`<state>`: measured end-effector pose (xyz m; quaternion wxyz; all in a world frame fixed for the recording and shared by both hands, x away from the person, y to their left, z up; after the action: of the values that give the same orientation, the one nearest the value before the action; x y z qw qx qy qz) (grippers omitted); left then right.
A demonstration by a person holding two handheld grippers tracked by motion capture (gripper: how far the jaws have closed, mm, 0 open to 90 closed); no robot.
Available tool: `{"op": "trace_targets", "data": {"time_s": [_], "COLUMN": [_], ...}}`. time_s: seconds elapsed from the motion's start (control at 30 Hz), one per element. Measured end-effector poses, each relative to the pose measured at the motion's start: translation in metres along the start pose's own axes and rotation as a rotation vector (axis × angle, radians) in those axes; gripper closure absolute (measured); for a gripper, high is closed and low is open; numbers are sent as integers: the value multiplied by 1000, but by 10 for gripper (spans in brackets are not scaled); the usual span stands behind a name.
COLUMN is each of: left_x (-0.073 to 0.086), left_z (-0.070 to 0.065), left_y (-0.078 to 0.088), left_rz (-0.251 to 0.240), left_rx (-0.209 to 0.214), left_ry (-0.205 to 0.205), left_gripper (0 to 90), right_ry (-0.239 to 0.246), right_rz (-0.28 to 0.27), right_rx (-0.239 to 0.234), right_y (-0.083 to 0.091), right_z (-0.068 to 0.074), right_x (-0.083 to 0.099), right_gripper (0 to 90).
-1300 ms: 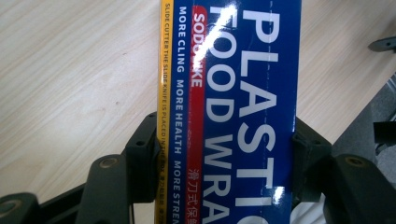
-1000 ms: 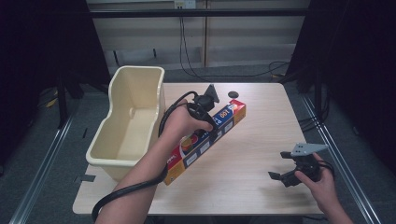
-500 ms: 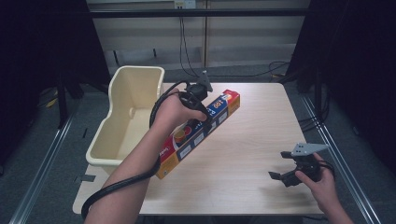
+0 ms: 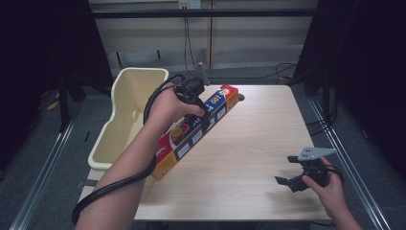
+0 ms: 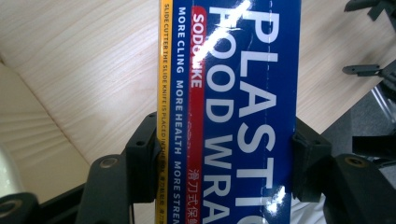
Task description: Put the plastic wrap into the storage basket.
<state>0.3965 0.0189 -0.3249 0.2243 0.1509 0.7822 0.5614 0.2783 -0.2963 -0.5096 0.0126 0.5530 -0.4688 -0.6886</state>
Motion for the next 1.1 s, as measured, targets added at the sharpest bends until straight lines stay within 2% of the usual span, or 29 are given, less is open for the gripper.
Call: {"op": "trace_targets", "data": {"time_s": [0.13,0.33,0.37,0.43,0.5,0.63,0.67,1.1], "left_x": [0,0,0,0,1,1,1,5], "left_z": [3,8,9,10,12,16,18,30], "left_y": [6,16,18,22,26,32,35,48], "left_rz": [1,-1,0,4,-2,-3,-3,-20], "left_rx": [-16,-14,-13,-14,-22,-29,-27,-41], "left_ry": [19,33,45,42,61,68,83,128], "left_gripper": [404,404,404,404,404,404,404,405], "right_ry": [0,1,1,-4,-4,-4,-3,-4], "right_rz": [1,1,1,1,2,2,3,0], "right_rx": [1,-2,-2,-8,-7,-10,-8,1], "right_y": [0,-1,-1,-1,-1,-1,-1,0], "right_z": [0,0,0,1,1,1,1,0], "right_x": [0,1,1,1,0,1,1,0], "right_gripper": [22,22,22,22,22,22,22,22]}}
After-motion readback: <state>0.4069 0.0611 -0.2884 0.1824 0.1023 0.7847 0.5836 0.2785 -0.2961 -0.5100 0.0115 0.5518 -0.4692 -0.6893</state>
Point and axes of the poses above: each handheld gripper's, and its own axes: y roughly backward along the jaws, x roughly out of its underside, z roughly to its left, the point moved 6 cm from there along -y, roughly forward along the jaws, and after that the axes turned 10 degrees about y, right-handed, at the moved point
